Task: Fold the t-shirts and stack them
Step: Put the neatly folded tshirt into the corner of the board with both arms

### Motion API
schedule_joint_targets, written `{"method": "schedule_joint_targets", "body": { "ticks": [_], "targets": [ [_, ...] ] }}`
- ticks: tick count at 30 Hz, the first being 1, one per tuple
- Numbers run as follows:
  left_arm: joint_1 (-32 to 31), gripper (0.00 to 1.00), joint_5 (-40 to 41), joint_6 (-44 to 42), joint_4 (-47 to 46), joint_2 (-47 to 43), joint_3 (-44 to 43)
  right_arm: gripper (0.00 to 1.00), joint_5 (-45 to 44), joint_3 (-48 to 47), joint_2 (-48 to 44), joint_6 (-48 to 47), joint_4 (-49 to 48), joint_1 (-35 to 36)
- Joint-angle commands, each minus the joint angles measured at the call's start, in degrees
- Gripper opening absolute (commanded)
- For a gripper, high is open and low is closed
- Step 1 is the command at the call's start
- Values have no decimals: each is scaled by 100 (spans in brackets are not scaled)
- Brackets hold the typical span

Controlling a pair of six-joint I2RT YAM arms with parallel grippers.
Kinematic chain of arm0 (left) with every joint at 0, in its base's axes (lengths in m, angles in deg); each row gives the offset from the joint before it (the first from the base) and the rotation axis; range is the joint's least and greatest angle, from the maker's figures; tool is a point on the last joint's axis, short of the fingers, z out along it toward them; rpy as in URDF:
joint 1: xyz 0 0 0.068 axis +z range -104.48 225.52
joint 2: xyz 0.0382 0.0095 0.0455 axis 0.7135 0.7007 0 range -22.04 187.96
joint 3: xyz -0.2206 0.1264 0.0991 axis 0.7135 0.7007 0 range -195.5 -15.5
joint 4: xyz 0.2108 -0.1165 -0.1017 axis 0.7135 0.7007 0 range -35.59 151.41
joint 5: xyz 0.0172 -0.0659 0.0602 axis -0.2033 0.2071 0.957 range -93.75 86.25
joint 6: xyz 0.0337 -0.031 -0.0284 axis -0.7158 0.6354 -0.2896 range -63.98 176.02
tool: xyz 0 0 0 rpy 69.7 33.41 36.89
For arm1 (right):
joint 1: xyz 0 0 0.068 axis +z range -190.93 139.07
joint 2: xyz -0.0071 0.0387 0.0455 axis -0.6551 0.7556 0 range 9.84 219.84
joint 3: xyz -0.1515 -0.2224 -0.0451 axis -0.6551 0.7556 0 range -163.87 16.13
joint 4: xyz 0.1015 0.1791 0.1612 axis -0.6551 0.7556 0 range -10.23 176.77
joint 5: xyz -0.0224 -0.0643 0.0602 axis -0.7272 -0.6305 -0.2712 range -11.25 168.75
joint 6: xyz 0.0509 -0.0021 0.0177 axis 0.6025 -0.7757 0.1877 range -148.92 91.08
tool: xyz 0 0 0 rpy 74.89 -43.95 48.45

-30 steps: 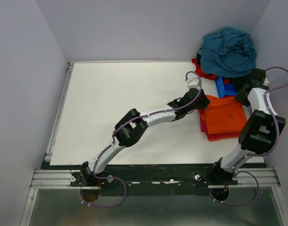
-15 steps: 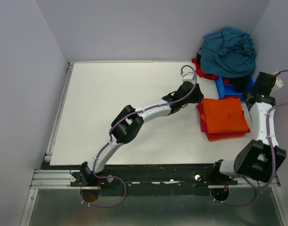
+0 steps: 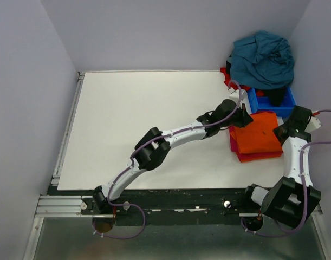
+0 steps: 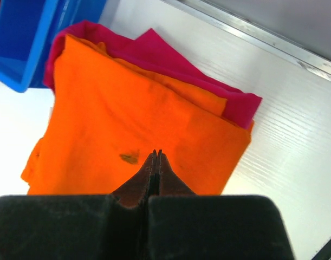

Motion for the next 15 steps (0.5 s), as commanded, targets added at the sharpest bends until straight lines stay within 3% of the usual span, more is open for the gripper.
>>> {"method": "schedule_joint_targets", "body": {
  "ticks": [1,7,12,15],
  "targets": [
    [133,0,-40,-63,108,490,-292,1,-453,367,17,263,86,-85],
    [151,0,39,315,213,1159,-618,1,-1182,210,1211,702,401,-103],
    [168,0,-4,641,257,1431,-688,1,-1112,-273,2408,1264,944,-103],
    [194,0,-66,466,152,1248,-530,1,-1490,-511,2288,1354,1263,-103]
  ]
}}
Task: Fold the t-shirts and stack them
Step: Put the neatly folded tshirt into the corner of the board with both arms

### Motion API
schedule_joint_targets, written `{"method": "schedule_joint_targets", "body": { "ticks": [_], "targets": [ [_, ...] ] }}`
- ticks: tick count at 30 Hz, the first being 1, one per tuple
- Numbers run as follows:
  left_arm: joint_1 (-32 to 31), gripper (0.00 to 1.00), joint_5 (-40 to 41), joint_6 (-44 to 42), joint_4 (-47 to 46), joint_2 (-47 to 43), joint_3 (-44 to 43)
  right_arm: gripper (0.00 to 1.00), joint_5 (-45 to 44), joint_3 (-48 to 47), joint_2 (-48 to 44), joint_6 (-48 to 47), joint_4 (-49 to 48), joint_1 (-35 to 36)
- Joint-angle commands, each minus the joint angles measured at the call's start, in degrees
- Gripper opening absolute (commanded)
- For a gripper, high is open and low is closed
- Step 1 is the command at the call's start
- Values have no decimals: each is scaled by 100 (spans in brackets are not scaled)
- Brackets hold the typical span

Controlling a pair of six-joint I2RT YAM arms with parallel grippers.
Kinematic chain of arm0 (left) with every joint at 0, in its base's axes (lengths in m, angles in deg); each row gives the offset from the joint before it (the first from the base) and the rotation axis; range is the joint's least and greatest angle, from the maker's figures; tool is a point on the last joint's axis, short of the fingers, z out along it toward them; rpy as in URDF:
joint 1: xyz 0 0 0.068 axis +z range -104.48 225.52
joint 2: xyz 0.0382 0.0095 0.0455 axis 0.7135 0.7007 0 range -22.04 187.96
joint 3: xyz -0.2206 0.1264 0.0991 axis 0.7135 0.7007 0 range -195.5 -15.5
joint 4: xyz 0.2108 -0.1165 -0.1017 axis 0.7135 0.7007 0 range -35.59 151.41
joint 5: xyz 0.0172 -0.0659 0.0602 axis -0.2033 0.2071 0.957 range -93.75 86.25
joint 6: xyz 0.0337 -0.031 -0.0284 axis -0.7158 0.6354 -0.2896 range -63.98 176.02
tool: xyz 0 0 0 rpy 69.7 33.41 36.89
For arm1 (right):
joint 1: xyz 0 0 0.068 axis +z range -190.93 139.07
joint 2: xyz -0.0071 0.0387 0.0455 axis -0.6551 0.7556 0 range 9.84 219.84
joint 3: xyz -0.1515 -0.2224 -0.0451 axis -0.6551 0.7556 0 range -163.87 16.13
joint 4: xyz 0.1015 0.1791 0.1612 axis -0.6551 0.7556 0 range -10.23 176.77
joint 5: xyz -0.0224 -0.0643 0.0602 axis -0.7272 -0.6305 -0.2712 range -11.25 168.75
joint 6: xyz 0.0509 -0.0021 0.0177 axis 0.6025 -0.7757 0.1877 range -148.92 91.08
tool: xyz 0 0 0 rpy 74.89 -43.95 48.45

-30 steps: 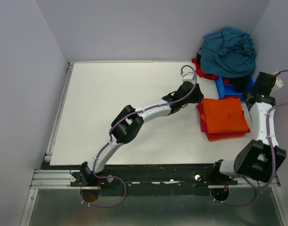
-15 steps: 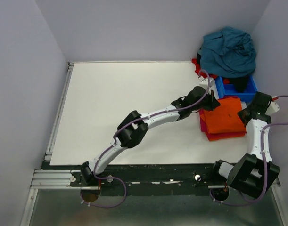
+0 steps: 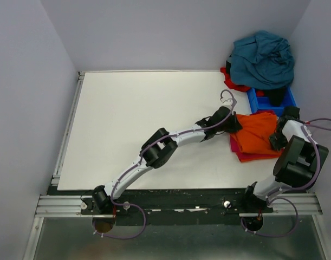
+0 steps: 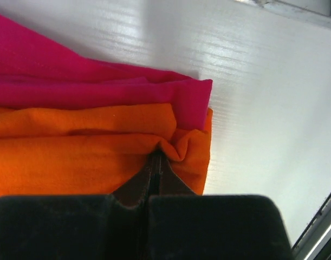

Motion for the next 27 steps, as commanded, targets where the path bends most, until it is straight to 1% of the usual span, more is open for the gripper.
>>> {"method": "schedule_joint_targets", "body": {
  "ticks": [1,3,5,8,9,10,12,16,18,22,24,27],
  "targets": [
    [-7,0,-7,-138,34,-256,163,1,-706,-286,-233,383,662,-40],
    [-7,0,124,-383,-98,-695,531,1,-750,-391,-716,164,601,-31],
    [-15,0,204,-595,-142,-1125,883,1,-602,-514,-1103,-152,452,-31],
    [-15,0,170,-754,-142,-1741,1437,1,152,-655,-1386,-670,-118,-31],
    [-15,0,82,-737,-160,-1891,1595,1,573,-656,-1395,-881,-425,-31],
    [-33,0,-14,-693,-186,-2040,1762,1,907,-690,-1326,-952,-576,-31],
    [-77,0,-156,-614,-73,-2164,1825,1,1174,-1005,-966,-910,-473,-22],
    [-235,0,-445,-482,446,-2103,1579,1,1078,-1831,-79,-751,2,-22],
    [-323,0,-577,-394,482,-2077,1623,1,1235,-2000,273,-777,-67,-22],
    [-516,0,-648,-525,683,-1963,1588,1,1630,-2202,695,-830,-278,-13],
    [-613,0,-683,-386,527,-1980,1859,1,1841,-2395,915,-883,-278,4],
    [-718,0,-692,-236,192,-2033,2273,1,1860,-2475,1065,-848,-243,31]
  ]
}}
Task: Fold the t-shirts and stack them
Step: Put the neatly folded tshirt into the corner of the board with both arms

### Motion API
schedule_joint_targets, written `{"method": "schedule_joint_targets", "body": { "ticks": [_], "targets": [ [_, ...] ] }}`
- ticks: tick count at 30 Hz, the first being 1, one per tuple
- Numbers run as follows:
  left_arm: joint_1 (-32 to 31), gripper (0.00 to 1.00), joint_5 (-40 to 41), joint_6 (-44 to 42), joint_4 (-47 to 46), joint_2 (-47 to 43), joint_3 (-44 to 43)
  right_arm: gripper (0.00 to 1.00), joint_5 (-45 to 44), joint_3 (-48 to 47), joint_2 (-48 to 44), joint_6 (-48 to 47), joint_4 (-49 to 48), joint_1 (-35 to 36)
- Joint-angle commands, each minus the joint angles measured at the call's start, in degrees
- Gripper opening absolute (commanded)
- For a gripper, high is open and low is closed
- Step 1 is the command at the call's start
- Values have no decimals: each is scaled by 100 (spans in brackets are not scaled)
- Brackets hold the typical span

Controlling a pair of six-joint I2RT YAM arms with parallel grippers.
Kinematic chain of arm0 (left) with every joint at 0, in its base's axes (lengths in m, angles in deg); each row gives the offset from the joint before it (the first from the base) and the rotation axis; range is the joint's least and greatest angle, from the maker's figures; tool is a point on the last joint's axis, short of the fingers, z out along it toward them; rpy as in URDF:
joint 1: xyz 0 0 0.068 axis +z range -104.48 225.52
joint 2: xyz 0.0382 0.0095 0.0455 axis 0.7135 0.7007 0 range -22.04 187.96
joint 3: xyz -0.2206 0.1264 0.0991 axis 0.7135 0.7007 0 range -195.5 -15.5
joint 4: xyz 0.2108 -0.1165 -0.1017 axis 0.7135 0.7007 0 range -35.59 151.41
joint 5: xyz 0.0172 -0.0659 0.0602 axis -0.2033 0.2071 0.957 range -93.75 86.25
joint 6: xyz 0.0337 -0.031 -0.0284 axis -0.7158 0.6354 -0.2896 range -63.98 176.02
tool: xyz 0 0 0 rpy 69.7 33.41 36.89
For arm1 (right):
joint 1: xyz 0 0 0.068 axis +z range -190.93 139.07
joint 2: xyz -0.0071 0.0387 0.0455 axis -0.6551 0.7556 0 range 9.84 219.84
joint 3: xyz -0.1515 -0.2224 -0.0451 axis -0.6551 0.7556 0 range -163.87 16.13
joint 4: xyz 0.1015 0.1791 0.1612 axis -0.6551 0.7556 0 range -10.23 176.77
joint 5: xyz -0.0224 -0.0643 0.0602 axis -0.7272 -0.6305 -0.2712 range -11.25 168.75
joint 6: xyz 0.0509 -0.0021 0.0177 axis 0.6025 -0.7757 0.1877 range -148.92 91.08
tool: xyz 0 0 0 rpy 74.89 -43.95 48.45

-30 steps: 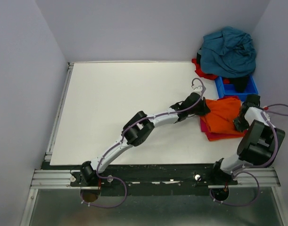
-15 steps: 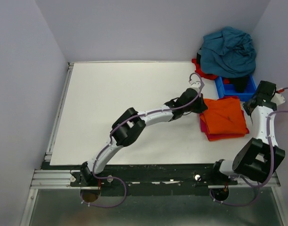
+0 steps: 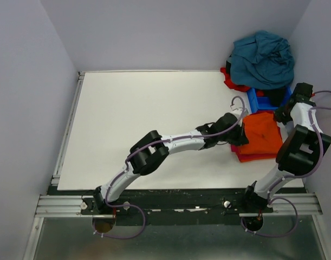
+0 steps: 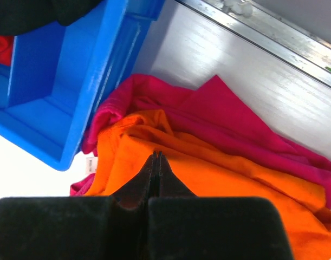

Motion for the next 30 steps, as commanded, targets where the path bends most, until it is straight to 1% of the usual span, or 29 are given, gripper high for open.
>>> {"method": "schedule_joint_targets", "body": {
  "ticks": [1,6,10,13,16,18,21,22,24,25,27,28,29,30],
  "targets": [
    [-155,0,-220,182,-167,70,481,1,332,-272,194,-67,-31,26],
    [-164,0,-404,234,-220,403,429,1,385,-386,571,20,-84,26],
    [-146,0,-581,472,-431,702,473,1,157,-421,869,126,-181,53],
    [-146,0,-546,472,-466,686,604,1,-124,-570,1160,275,-5,70],
    [-146,0,-484,376,-518,493,841,1,-160,-658,1213,285,100,79],
    [-128,0,-466,314,-519,238,1034,1,-177,-667,978,144,136,88],
    [-41,0,-493,183,-659,-481,1639,1,-108,-413,170,-215,-118,132],
    [-14,0,-406,78,-616,-814,1859,1,23,-290,-242,-365,-250,158],
    [91,3,-212,-186,-528,-1421,2386,1,654,8,-796,-689,-566,280],
    [178,6,-124,-265,-545,-1702,2641,4,971,201,-1052,-796,-750,429],
    [389,9,51,-362,-606,-2326,3203,13,1053,404,-1404,-980,-840,955],
    [512,13,174,-441,-633,-2590,3528,21,949,457,-1510,-1077,-857,1402],
    [670,18,297,-538,-642,-2915,3801,32,887,493,-1607,-1148,-857,1676],
    [819,27,472,-678,-642,-3205,4134,43,903,545,-1686,-1166,-866,1940]
  ]
}}
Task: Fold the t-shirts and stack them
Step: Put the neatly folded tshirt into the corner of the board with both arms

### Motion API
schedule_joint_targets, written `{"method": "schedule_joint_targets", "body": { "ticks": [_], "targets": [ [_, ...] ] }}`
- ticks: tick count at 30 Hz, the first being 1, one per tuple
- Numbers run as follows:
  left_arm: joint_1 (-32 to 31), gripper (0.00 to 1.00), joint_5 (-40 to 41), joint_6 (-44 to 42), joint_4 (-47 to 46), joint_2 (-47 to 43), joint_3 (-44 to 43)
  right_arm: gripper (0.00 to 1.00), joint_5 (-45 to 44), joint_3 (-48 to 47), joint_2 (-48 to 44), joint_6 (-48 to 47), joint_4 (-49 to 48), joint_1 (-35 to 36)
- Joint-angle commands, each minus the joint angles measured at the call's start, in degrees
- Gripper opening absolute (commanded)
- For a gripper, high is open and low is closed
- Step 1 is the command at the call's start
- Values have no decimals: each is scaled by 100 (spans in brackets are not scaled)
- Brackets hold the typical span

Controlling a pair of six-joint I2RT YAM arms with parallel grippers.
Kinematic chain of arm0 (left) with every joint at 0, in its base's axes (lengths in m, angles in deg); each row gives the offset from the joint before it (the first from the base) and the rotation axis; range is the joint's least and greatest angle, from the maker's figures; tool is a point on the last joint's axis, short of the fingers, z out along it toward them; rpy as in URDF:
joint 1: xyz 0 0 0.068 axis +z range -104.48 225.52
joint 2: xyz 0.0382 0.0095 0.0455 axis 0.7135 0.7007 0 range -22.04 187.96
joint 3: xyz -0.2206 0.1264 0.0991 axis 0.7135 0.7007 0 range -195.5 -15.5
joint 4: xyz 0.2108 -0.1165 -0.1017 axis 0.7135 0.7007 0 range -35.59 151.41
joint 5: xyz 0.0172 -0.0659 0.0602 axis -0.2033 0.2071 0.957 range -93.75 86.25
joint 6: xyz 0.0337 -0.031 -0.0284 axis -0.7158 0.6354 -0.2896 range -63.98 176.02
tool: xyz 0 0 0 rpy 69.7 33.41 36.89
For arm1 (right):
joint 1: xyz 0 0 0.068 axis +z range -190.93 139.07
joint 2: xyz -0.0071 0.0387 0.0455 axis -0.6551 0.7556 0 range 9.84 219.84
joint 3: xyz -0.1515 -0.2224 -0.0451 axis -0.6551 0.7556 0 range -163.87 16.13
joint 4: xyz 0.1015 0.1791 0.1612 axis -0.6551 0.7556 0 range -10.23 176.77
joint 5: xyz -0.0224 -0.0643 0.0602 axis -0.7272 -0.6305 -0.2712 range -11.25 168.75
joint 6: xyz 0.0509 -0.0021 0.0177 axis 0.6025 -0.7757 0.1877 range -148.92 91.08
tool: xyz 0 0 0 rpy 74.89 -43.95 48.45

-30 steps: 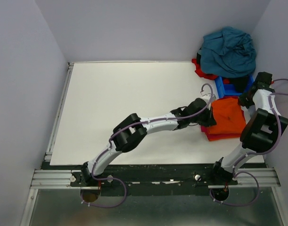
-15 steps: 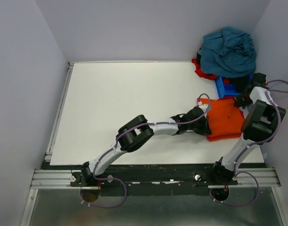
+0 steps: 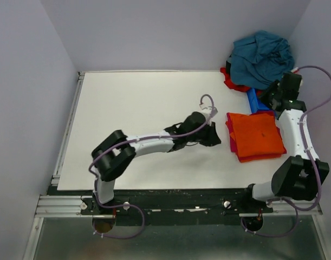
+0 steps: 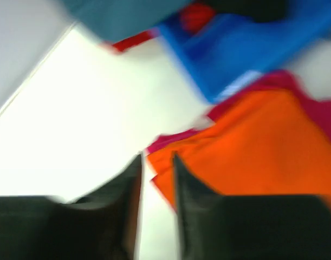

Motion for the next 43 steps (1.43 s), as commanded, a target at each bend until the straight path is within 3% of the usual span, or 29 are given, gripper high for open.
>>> {"method": "schedule_joint_targets", "body": {
  "ticks": [1,4,5,6,8,14,21,30,43],
  "targets": [
    [698,41,841,-716,-115,-1554,1227,55,446,403,-371,-469,-317,1329],
    [1006,74,1692,-1243,280,-2425,1817,77,736,1008,-888,-495,-949,1848],
    [1120,80,1912,-1401,290,-2663,2123,83,798,1202,-1073,-530,-1177,2059],
    [1182,86,2106,-1481,229,-2909,2414,97,894,1335,-1205,-574,-1310,2209],
    [1357,93,2353,-1552,-78,-3349,2994,100,1053,1476,-1364,-740,-1443,2604],
    [1578,96,3371,-1508,209,-4439,3690,100,457,2248,-2119,-855,-2101,3571],
    [1648,98,4638,-1649,308,-5309,4331,100,614,3646,-3280,-663,-3164,3704],
    [1648,97,4657,-1895,-764,-6163,5378,98,456,5088,-3589,-302,-4632,3722],
    [1657,97,4833,-1640,-510,-5891,5150,98,606,4974,-3263,-275,-4555,3722]
  ]
}}
